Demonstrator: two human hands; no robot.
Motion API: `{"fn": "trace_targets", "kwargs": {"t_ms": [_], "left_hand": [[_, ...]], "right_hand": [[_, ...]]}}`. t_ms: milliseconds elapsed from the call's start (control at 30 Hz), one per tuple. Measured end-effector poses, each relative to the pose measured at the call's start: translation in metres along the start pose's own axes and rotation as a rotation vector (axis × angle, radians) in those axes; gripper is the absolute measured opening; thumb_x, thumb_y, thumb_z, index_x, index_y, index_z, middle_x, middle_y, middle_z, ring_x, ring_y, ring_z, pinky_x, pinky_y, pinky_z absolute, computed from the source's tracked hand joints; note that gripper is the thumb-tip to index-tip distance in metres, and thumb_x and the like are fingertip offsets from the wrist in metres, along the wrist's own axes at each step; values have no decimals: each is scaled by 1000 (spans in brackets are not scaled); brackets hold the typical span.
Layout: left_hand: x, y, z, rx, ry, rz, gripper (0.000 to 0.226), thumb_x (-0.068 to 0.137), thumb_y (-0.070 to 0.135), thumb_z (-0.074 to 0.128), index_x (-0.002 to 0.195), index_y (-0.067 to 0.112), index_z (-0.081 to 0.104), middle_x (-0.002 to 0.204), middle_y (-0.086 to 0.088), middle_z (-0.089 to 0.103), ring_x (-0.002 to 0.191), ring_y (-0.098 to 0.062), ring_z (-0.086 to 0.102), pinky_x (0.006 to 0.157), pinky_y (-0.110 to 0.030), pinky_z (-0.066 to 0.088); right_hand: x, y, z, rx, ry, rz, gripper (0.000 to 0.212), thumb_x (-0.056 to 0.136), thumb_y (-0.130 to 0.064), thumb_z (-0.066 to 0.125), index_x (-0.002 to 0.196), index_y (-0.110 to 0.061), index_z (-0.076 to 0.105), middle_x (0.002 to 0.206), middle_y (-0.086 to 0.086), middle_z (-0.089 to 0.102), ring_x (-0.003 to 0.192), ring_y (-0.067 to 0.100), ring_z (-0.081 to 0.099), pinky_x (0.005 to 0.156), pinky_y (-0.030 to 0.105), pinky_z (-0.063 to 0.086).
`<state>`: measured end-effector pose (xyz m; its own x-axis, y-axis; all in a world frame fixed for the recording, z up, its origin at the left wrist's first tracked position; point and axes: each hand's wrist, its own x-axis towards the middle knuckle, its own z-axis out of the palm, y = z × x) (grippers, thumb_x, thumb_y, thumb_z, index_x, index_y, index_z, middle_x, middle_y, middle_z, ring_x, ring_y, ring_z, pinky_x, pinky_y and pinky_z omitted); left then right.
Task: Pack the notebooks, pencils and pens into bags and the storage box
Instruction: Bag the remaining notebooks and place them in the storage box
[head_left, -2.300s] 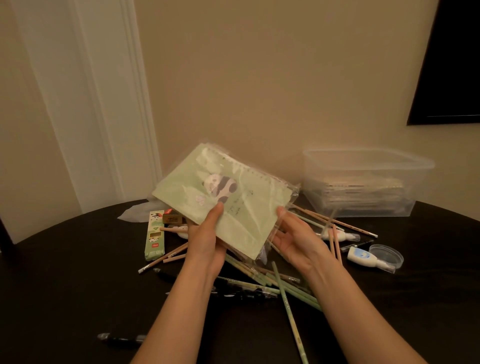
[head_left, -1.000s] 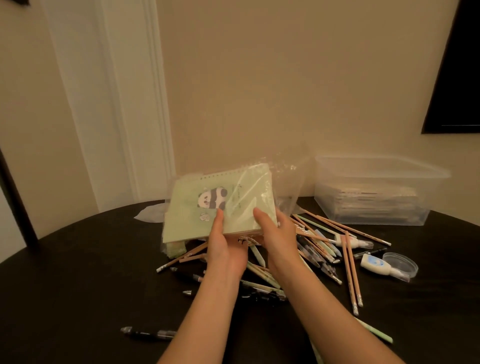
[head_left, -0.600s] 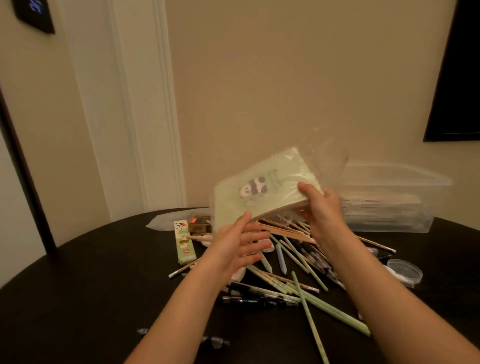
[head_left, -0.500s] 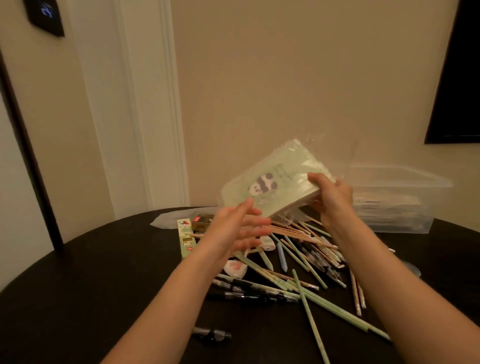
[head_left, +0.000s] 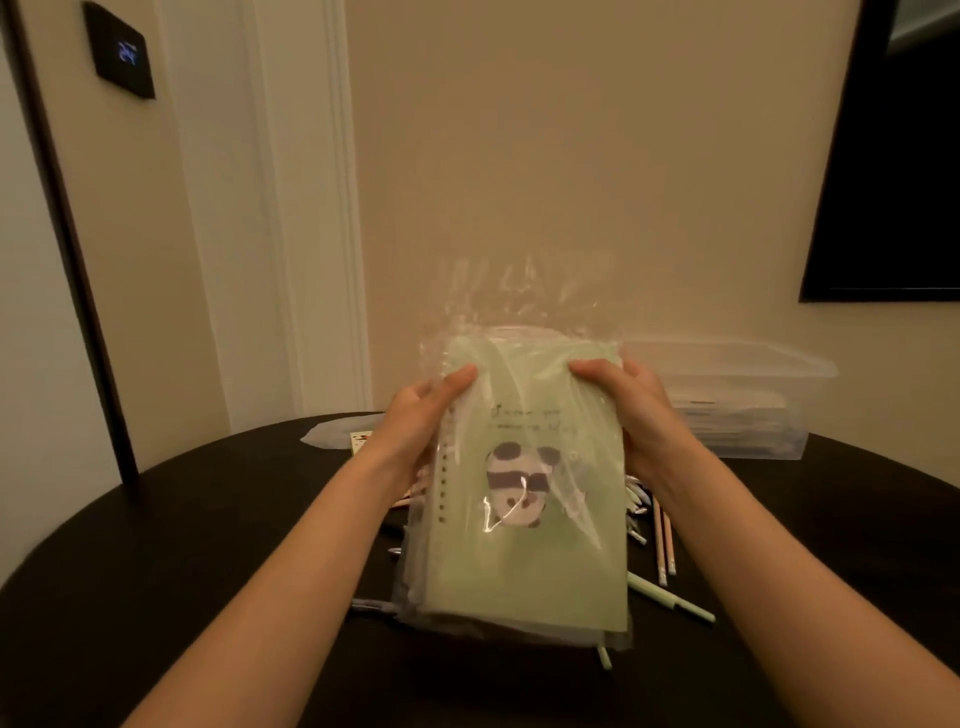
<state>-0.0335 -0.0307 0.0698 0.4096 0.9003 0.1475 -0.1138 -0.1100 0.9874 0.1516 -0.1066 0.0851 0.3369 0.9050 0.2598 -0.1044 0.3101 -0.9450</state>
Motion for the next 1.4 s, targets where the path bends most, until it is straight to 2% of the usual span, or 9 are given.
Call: {"fn": "trace_targets", "kwargs": {"t_ms": [133, 233, 333, 467, 633, 967, 1167, 1300, 1400], "left_hand": [[-14, -20, 3, -116, 102, 99, 73, 63, 51, 70, 119, 7, 55, 103, -12, 68, 89, -27, 68, 72, -38, 56], [-22, -17, 4, -155, 135, 144, 85, 64, 57, 75, 126, 5, 50, 110, -13, 65, 96, -29, 66, 79, -42, 55], [-26, -12, 4, -165, 132, 179, 71, 68, 55, 72, 118, 7, 57, 106, -12, 67, 95, -28, 67, 83, -44, 55], [-30, -4, -6, -124, 86, 66, 56, 71, 52, 65, 108, 10, 63, 93, -9, 68, 81, -24, 66, 74, -37, 54], [-31, -13, -24, -20, 46, -134, 36, 81, 44, 64, 100, 14, 66, 83, -4, 72, 73, -19, 69, 70, -34, 52], [-2, -57, -39, 234, 159, -335, 53, 76, 50, 69, 116, 16, 60, 110, -4, 66, 102, -23, 59, 85, -35, 44], [29, -86, -43, 278, 160, -420, 73, 67, 53, 75, 125, 13, 54, 124, -8, 60, 116, -29, 52, 104, -44, 36], [46, -97, -46, 353, 176, -444, 78, 74, 60, 67, 131, 9, 48, 131, -10, 54, 121, -31, 48, 97, -41, 37], [54, -98, -49, 350, 244, -461, 84, 76, 71, 54, 135, 12, 45, 132, -13, 52, 115, -33, 51, 85, -41, 41]], "right_hand": [[-10, 15, 8, 11, -54, 22, 36, 84, -19, 66, 117, -22, 53, 102, 6, 66, 76, 17, 70, 60, 29, 57], [-10, 10, 12, -9, -54, -7, 49, 85, -25, 65, 129, -28, 45, 108, 6, 62, 79, 18, 67, 60, 31, 57], [-8, 7, 12, -62, -31, -73, 50, 84, -31, 66, 130, -30, 46, 110, 4, 62, 76, 12, 69, 61, 30, 56], [-6, 9, 8, -134, -26, -97, 50, 76, -37, 73, 120, -38, 51, 127, 11, 56, 96, 23, 68, 79, 44, 58], [-7, 24, 6, -64, -108, 117, 43, 87, -23, 65, 127, -16, 50, 105, 11, 67, 81, 21, 70, 62, 32, 57], [10, 76, 5, -206, -84, 366, 6, 91, -21, 61, 94, -16, 61, 87, 5, 68, 71, 14, 66, 54, 23, 53], [29, 104, -4, -425, -62, 419, 14, 89, -32, 62, 92, -20, 56, 91, 2, 65, 76, 13, 64, 52, 23, 48], [51, 119, -15, -634, -73, 331, 21, 88, -34, 63, 83, -16, 53, 102, 3, 61, 97, 16, 57, 72, 29, 43], [59, 124, -23, -693, -54, 322, 22, 90, -31, 61, 97, -11, 64, 103, 1, 60, 96, 14, 53, 77, 31, 41]]}}
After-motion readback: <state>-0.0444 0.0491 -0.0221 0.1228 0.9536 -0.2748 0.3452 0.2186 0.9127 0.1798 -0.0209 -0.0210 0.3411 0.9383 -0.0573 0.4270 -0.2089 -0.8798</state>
